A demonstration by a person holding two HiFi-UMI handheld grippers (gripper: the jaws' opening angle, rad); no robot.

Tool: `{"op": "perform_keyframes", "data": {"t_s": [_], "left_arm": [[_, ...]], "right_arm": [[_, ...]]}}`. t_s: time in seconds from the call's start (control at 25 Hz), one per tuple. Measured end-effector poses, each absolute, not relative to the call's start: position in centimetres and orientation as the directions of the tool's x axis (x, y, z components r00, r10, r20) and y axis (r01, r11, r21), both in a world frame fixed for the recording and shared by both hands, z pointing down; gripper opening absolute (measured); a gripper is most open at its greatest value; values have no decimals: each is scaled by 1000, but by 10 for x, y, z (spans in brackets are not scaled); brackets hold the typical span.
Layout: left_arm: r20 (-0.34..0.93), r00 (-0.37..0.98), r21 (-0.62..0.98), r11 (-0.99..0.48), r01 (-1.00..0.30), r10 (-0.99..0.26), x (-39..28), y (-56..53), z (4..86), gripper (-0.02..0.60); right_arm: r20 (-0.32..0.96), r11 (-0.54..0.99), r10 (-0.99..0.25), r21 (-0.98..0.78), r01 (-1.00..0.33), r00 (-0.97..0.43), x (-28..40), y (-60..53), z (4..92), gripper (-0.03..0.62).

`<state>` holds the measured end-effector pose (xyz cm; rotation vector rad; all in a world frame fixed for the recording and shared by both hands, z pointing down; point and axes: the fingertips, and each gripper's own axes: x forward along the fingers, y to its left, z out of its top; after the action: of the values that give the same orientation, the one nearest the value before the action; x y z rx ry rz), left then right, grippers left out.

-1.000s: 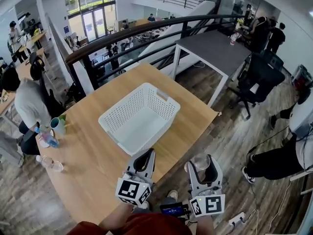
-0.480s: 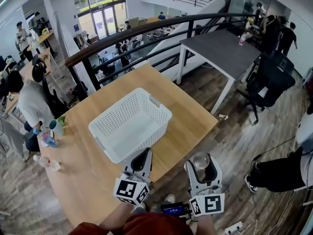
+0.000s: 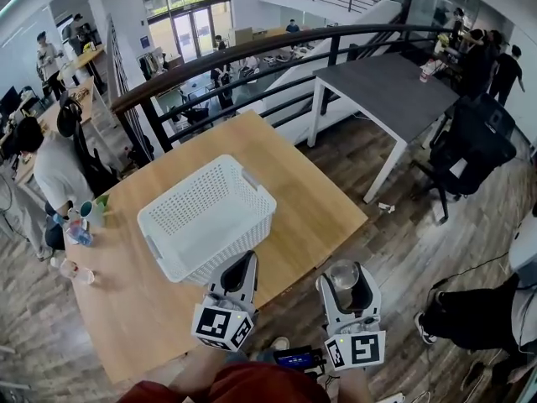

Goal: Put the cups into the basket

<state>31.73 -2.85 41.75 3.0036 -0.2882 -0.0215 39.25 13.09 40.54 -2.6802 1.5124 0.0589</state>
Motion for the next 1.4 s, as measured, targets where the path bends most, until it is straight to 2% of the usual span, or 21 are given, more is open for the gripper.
{"op": "perform_keyframes", "data": {"t_s": [0.64, 1.4], "left_arm": [[-25, 952, 115, -947, -300, -304, 311, -76, 413, 6], [-49, 840, 149, -836, -528, -540, 229, -186, 404, 6]], "right_arm": [[-73, -389, -918, -33, -921, 390, 402, 66, 406, 281], [-91, -147, -985, 11, -989, 145, 359, -73, 383, 281]]}}
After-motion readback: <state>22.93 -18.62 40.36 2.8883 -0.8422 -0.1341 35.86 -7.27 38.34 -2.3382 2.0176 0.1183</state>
